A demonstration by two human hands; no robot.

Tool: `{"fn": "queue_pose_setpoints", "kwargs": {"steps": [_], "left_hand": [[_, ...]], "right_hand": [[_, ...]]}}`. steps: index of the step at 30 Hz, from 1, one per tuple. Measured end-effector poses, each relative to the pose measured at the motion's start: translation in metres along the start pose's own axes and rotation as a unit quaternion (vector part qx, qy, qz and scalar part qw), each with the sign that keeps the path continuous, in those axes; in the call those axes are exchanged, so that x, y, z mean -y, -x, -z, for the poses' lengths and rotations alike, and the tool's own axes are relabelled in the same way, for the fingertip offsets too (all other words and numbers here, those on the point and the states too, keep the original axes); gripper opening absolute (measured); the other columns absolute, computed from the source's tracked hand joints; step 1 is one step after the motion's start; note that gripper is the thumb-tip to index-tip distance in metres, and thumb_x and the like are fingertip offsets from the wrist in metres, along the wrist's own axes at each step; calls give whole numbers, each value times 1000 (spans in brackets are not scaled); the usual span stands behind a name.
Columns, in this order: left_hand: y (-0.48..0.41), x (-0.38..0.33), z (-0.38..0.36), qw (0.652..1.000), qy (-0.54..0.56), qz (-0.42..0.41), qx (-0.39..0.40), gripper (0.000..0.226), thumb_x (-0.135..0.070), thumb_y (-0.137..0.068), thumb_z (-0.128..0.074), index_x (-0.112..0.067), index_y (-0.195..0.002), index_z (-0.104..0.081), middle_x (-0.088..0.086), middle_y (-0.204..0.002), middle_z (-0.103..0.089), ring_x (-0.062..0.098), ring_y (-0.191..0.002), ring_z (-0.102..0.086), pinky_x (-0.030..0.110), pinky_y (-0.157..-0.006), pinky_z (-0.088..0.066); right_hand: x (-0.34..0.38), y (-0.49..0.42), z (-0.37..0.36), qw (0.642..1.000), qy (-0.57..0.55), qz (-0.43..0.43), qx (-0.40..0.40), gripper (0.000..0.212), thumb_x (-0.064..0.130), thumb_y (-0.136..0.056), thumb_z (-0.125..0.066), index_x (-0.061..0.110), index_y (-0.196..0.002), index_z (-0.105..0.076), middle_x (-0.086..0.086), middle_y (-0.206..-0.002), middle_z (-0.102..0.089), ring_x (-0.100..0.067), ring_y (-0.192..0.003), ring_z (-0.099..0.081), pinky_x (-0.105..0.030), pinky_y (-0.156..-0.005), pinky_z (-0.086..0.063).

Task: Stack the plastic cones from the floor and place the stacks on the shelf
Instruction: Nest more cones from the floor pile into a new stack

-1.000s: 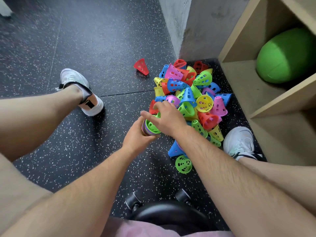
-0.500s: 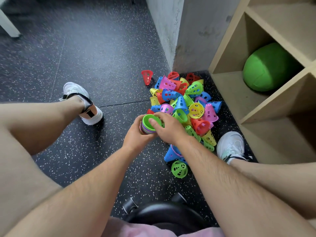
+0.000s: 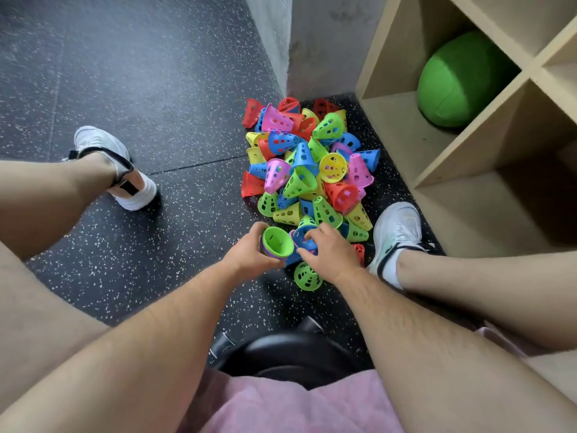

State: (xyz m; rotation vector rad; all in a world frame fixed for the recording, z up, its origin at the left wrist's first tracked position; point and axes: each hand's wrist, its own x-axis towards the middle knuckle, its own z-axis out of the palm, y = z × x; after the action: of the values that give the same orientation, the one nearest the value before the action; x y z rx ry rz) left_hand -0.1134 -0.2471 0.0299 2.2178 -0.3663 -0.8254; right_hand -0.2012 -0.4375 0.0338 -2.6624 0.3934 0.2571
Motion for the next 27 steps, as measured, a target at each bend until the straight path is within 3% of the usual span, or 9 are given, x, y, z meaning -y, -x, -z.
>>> {"fn": "queue_pose_setpoints", "kwargs": {"steps": [3,6,9,12,15,20,27], "left_hand": [[-4,1,1,1000,3,9,-3,68,-21,-74,-89,-30,-124,-44,-13,-92,-63,0,-74,-57,21,-61,-44],[-6,7,0,1000,-1,23,-6,69,-22,-73,-90,-31,-123,-42,-12,-94,-63,-1,-74,-58,21,-61,-45],[-6,15,1,1000,3,27,-10,71,-20,-74,-91,-27,-125,-42,-13,-95,-63,-3,-77,-58,11,-62,-43],[-7,21,3,999,0,39,-17,72,-24,-72,-92,-28,-123,-42,-10,-99,-65,8,-84,-62,21,-70,-47],[-9,24,5,998,10,56,-28,74,-25,-70,-93,-28,-123,-43,-6,-102,-67,15,-89,-66,30,-75,-53],[-9,26,11,996,6,79,-51,71,-25,-71,-90,-27,-122,-40,-4,-102,-65,16,-91,-65,30,-78,-51],[-8,29,16,992,-5,102,-69,70,-29,-71,-88,-26,-122,-40,-2,-104,-66,19,-91,-67,33,-78,-54]], "right_hand": [[1,-4,-2,999,40,25,14,39,49,-95,-58,19,-120,-65,2,-114,-54,-19,-116,-48,-35,-93,-46],[2,-7,-5,997,63,38,29,40,52,-94,-58,21,-119,-66,2,-115,-57,-20,-115,-48,-36,-97,-44],[4,-8,-11,991,99,58,63,33,48,-98,-55,20,-113,-64,1,-111,-58,-23,-112,-48,-39,-94,-44],[6,-8,-15,997,48,37,38,27,41,-101,-52,17,-101,-62,-1,-102,-60,-25,-106,-50,-43,-89,-46],[13,-14,-14,1000,-8,24,6,27,39,-103,-50,16,-105,-63,-3,-100,-61,-27,-103,-50,-44,-88,-46],[23,-28,-12,994,-102,10,-42,26,37,-103,-50,19,-112,-64,-1,-106,-54,-25,-104,-51,-45,-89,-47],[32,-33,-8,981,-172,3,-95,25,37,-103,-50,21,-118,-62,2,-107,-44,-22,-88,-56,-44,-77,-53]]}}
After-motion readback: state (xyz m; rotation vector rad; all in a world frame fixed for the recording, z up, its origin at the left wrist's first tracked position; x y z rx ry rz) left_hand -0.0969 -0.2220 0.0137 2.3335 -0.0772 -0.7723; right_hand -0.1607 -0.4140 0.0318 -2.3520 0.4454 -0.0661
